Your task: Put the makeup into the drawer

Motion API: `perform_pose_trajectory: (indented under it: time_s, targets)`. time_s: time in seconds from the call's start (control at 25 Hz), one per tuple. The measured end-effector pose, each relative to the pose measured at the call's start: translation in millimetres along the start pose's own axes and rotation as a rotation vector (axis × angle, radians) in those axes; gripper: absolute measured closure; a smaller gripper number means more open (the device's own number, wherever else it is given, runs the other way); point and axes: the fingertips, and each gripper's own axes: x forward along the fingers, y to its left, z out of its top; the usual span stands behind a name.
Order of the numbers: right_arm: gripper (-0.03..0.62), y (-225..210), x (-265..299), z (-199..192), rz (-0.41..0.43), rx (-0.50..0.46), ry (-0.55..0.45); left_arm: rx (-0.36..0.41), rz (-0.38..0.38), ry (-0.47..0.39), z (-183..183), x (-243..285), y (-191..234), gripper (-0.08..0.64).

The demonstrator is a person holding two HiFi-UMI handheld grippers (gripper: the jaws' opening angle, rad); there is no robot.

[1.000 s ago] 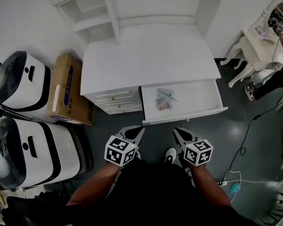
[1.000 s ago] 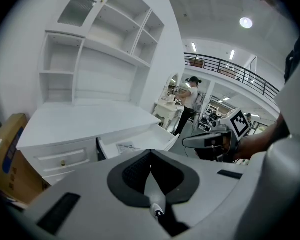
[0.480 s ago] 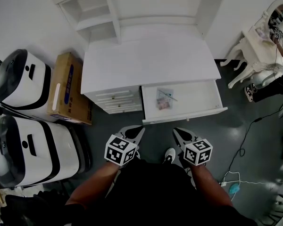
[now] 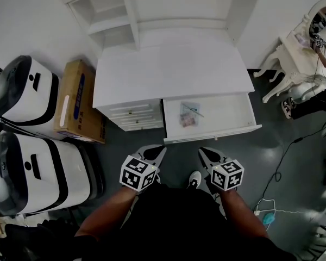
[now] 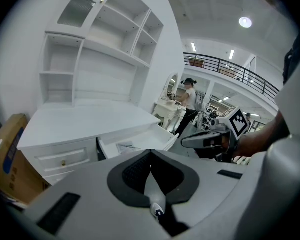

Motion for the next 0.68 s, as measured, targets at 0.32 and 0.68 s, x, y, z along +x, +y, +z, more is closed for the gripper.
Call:
perform_pose_trajectory:
  time_s: [0.32,0.68]
  targets:
    - [0.566,1.7,1.6,-0.1,0.004,0.000,0.001,-0.004,0.009,0.001,-1.3,-2.2,2.6,0.555]
    - [0.566,3.4,2.5,0.4,0.005,0.000,0.001,-0.006,0.011,0.004,-2.3,-3.6,4.7,0.555]
